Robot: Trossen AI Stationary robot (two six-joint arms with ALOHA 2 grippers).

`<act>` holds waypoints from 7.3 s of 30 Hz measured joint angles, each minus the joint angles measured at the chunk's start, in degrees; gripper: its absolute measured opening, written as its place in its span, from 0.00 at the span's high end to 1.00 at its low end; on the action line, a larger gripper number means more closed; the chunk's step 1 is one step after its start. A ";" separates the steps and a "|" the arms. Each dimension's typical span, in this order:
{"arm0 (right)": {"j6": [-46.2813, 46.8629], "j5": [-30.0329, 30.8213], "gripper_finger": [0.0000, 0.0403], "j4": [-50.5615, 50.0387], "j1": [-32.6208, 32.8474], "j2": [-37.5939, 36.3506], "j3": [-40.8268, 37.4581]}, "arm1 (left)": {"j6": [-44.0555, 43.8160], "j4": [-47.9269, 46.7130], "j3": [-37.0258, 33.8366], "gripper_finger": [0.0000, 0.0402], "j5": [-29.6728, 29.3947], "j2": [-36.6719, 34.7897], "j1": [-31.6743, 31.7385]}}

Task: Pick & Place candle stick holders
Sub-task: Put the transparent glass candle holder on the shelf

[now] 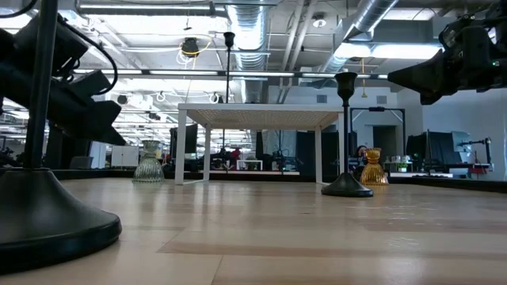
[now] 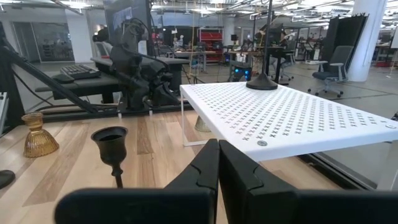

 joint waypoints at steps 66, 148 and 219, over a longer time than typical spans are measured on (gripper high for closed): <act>-0.02 0.00 1.00 -0.57 0.02 0.01 0.00 | 0.17 52.82 7.54 0.12 14.20 50.77 30.11; 0.02 0.00 1.00 -1.25 0.02 0.01 0.00 | 25.55 24.49 15.87 0.68 -7.15 13.29 11.15; -0.02 1.55 1.00 -1.27 -0.37 -0.01 0.02 | 24.20 29.88 58.62 0.68 28.52 59.17 22.21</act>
